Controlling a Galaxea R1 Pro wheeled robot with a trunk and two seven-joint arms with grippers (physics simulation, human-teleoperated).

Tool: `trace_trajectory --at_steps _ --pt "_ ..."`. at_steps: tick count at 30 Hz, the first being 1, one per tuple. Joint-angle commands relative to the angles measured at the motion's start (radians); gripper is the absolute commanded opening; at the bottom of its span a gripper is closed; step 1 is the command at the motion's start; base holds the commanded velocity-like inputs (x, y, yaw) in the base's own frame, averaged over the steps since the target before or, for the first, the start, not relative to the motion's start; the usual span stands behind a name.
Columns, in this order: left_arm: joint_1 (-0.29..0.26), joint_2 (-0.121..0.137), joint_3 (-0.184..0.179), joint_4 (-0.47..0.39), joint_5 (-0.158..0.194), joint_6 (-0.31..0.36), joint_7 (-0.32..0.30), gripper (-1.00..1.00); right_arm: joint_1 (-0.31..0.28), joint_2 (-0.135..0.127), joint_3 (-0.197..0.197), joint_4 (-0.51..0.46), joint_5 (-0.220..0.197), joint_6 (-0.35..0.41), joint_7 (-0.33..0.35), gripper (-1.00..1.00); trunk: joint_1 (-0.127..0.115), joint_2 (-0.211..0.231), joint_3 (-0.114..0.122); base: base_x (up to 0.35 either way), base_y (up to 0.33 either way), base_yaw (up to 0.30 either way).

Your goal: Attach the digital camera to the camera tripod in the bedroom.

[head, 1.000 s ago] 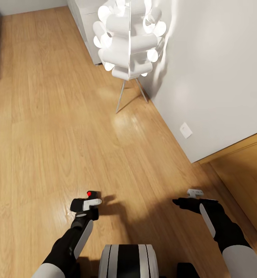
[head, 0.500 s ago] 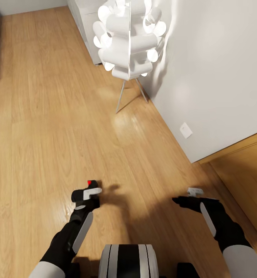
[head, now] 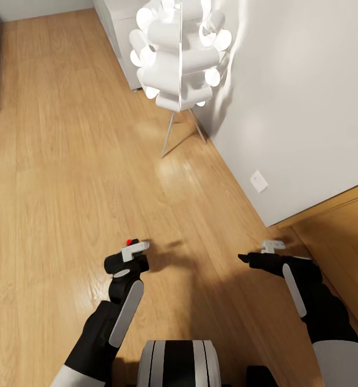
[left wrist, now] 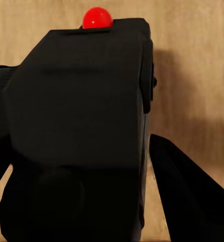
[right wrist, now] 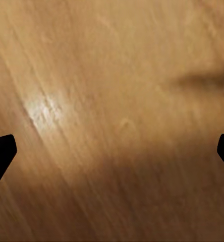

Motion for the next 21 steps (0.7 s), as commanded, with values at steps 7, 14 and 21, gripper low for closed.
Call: trace_trajectory --at_steps 7,14,21 --pt "-0.001 0.001 -0.055 -0.008 0.011 0.005 0.014 -1.0 0.0 0.0 -0.001 0.008 -0.009 0.006 -0.002 1.0 0.0 0.0 -0.001 0.0 0.0 0.0" --pt "-0.001 0.002 -0.064 -0.008 0.012 0.004 0.016 -1.0 0.0 0.0 -0.001 0.01 -0.009 0.006 -0.002 1.0 0.0 0.0 -0.001 0.0 0.0 0.0" --pt "-0.001 0.0 -0.066 -0.008 0.013 0.003 0.018 -1.0 0.0 0.001 0.001 0.026 -0.009 0.005 -0.002 1.0 0.0 0.0 -0.001 0.0 0.0 0.0"
